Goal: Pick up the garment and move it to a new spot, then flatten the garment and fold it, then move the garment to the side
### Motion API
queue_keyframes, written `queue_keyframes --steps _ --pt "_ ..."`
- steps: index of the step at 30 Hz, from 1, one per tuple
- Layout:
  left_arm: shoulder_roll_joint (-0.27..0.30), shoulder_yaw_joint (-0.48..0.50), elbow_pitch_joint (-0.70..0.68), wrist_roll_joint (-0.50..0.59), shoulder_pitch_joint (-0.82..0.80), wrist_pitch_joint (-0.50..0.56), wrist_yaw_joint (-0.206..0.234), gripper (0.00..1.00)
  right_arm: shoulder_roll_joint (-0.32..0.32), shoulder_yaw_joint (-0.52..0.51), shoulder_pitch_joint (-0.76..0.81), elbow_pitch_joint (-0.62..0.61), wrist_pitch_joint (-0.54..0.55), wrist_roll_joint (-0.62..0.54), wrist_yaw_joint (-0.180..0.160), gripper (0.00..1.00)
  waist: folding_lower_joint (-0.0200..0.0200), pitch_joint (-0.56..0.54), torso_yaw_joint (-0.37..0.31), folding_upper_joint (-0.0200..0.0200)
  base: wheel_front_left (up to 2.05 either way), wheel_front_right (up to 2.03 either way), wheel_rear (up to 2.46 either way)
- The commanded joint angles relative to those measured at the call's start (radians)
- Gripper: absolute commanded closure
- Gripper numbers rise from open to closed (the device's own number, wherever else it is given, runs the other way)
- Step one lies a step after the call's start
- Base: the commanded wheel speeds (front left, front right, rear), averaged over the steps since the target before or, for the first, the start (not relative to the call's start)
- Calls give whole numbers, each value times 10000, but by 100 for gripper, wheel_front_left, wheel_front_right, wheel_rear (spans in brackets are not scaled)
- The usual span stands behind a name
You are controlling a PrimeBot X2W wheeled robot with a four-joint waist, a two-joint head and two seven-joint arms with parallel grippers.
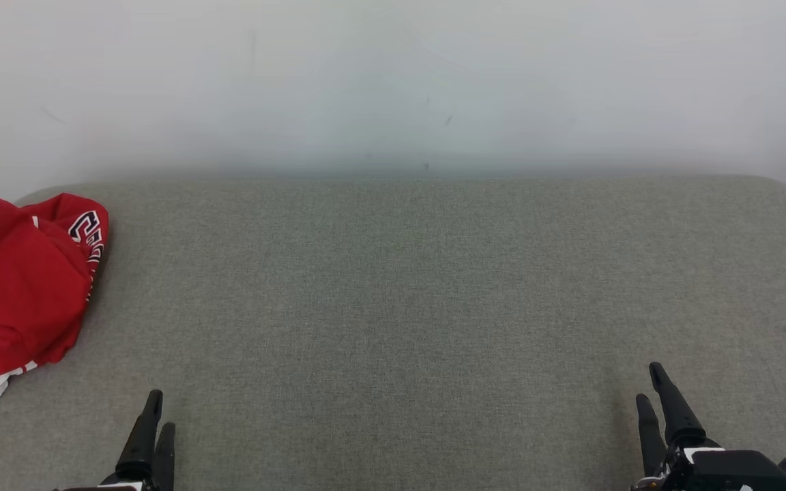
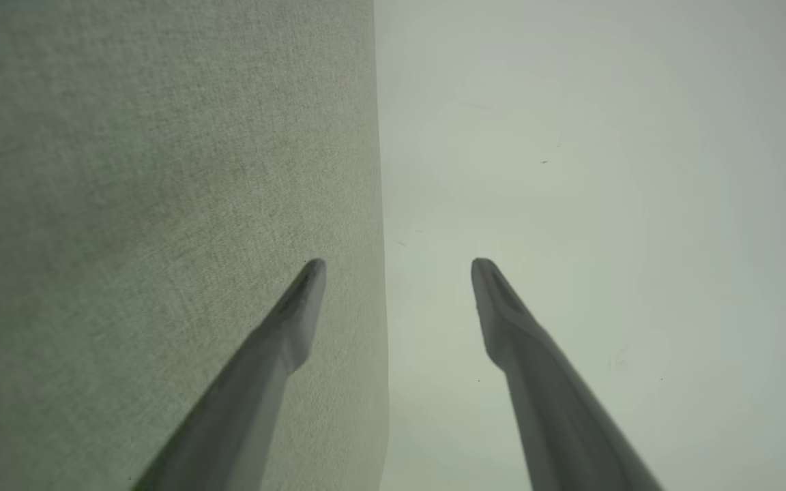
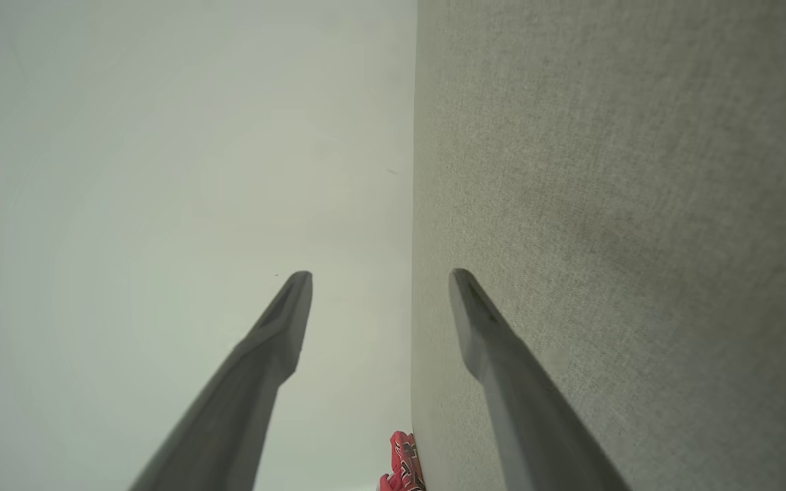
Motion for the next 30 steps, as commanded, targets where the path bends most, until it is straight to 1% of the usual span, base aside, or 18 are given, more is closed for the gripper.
queue_keyframes --steps 1,7,10,11,21,30 --pt "24 -86 -200 71 -109 -140 -10 0 -15 100 -134 -230 -104 -46 14 0 0 -30 -2 -1 0 0 0" --pt "35 -274 -302 416 66 -476 -13 0 -20 272 1 -351 -376 -230 17 0 0 -116 -7 -1 0 0 0" --pt "40 -336 -321 862 126 -635 -15 0 -23 320 49 -386 -500 -421 19 0 0 -161 -7 -1 0 0 0" --pt "40 -336 -321 862 126 -635 -15 0 -23 320 49 -386 -500 -421 19 0 0 -161 -7 -1 0 0 0" --pt "56 -643 -529 2893 320 -1126 130 0 -31 392 142 -323 -890 -1703 24 0 0 -321 -14 -1 0 0 0" --pt "71 -1178 -578 4999 496 -1524 296 0 -39 346 258 -245 -1206 -3418 29 0 0 -485 7 -1 0 0 0"
